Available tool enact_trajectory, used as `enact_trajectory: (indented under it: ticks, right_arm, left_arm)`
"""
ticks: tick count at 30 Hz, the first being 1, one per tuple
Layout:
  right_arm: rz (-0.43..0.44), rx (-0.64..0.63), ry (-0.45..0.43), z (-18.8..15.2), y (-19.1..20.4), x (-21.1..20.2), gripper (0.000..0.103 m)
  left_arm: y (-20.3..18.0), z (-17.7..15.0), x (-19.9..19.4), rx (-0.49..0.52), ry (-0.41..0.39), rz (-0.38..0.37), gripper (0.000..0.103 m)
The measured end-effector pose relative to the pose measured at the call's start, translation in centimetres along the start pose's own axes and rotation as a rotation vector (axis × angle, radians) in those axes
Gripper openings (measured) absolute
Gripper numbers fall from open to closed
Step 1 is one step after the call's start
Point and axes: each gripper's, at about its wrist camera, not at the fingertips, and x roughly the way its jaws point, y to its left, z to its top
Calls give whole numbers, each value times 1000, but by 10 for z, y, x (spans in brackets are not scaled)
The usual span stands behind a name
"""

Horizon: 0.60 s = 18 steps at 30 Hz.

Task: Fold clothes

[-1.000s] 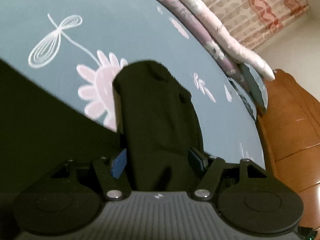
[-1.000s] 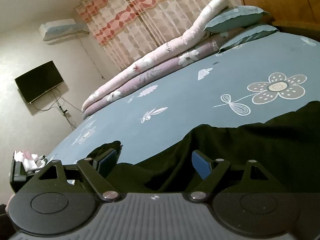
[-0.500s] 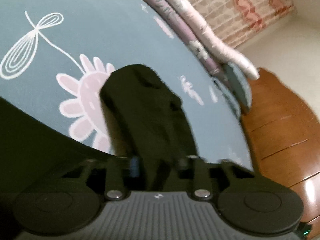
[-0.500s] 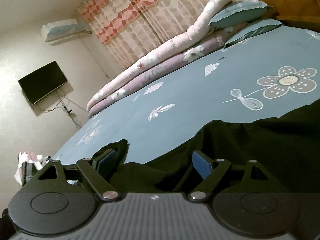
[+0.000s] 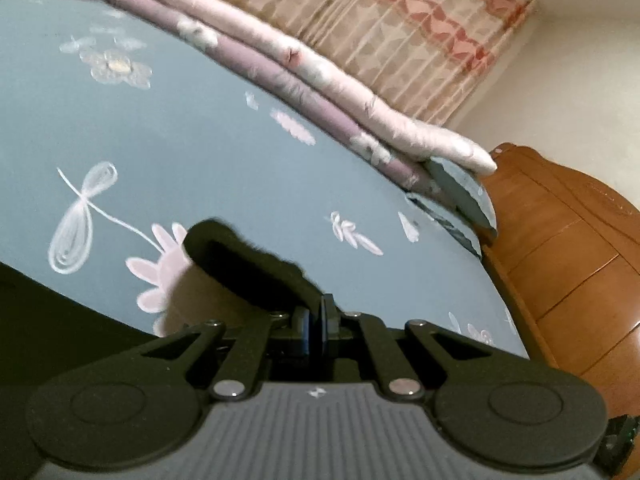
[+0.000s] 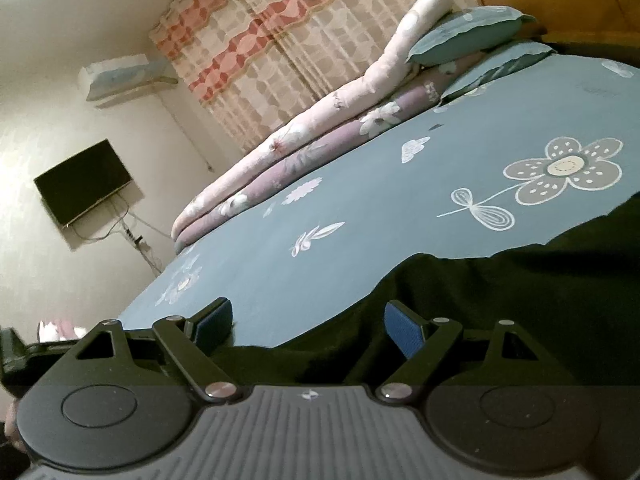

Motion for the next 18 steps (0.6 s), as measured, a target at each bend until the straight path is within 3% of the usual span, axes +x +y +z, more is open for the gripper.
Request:
enact_trajectory:
  ticks: [9, 18]
  right_arm:
    - [-41, 40, 3, -3, -7, 6, 87]
    - [-58, 53, 16, -6, -8, 12, 87]
  left_arm:
    - [7, -18, -48, 12, -39, 83, 3]
    - [29, -33, -61, -38, -18, 137, 3]
